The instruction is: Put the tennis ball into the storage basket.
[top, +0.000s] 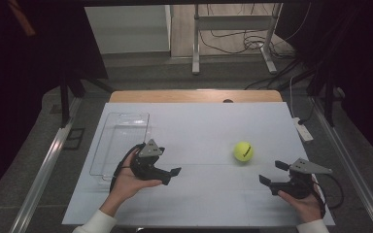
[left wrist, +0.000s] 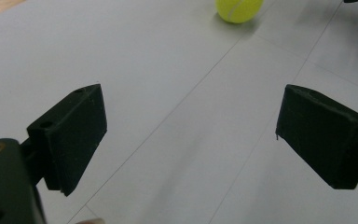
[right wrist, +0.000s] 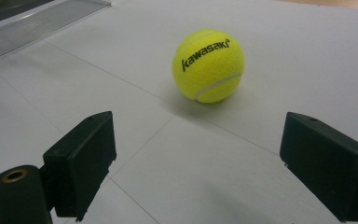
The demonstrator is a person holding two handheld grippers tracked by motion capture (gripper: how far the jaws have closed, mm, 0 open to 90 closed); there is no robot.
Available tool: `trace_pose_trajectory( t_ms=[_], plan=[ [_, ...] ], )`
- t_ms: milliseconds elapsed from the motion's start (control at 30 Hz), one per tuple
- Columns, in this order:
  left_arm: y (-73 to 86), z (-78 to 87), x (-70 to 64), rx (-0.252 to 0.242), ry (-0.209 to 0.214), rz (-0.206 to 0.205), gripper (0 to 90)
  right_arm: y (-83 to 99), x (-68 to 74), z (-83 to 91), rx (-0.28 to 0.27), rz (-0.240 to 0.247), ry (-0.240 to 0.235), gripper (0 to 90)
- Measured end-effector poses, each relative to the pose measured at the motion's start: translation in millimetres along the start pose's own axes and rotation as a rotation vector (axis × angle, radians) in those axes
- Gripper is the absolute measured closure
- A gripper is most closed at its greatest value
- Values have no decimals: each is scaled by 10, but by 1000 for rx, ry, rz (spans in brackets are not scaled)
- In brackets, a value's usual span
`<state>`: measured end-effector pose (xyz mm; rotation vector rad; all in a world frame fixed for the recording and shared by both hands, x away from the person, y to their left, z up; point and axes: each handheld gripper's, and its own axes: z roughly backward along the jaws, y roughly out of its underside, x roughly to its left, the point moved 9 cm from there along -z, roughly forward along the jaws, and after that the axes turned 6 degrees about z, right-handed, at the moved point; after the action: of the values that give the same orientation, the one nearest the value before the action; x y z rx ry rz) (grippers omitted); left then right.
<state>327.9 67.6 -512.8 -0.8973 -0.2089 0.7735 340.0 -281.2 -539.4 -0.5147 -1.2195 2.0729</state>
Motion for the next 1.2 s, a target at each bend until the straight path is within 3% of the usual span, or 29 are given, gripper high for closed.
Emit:
trace_pose_trajectory(
  t_ms=[1200],
  plan=[
    [-142, -215, -105, 25, 29, -34, 93, 14, -11, -4, 2, 1, 2, 108]
  ],
)
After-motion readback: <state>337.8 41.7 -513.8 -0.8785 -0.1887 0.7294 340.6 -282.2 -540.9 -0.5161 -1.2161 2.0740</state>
